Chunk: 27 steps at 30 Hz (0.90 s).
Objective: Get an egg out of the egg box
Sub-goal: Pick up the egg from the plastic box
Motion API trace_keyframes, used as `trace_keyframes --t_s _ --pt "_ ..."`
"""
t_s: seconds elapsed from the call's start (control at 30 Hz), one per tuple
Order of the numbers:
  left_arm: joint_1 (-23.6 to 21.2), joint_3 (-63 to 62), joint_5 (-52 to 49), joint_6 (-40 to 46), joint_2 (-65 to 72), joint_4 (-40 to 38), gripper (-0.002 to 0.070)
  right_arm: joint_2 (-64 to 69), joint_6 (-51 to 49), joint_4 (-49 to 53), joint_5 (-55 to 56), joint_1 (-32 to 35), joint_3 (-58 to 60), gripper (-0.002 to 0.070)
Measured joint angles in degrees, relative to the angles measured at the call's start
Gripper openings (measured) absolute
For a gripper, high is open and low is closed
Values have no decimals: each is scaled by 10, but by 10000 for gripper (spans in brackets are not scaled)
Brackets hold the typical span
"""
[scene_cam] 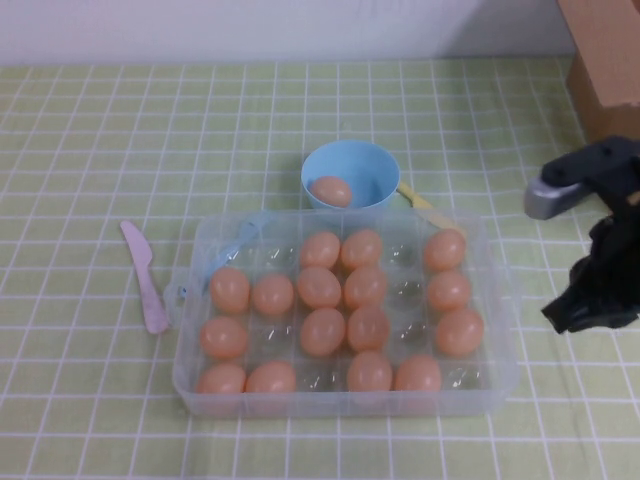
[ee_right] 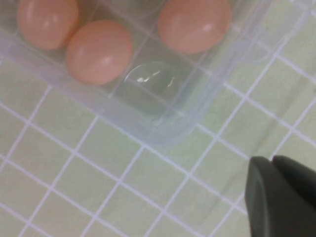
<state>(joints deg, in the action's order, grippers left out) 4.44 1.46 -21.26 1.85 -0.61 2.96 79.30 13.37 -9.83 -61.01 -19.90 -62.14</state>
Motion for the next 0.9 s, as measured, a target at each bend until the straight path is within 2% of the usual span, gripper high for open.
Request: trace_keyframes --t_s 0.17,0.47,0.7,0.9 --pt "0 0 0 0 0 0 -4 88 -50 91 -32 -69 -105 -18" --pt "0 0 0 0 0 0 -4 254 -53 111 -70 -122 -257 -18" --pt "0 0 0 0 0 0 -4 333 -54 60 -81 -131 -325 -18" --pt "0 0 0 0 0 0 -4 354 -22 -2 -81 -141 -331 -18"
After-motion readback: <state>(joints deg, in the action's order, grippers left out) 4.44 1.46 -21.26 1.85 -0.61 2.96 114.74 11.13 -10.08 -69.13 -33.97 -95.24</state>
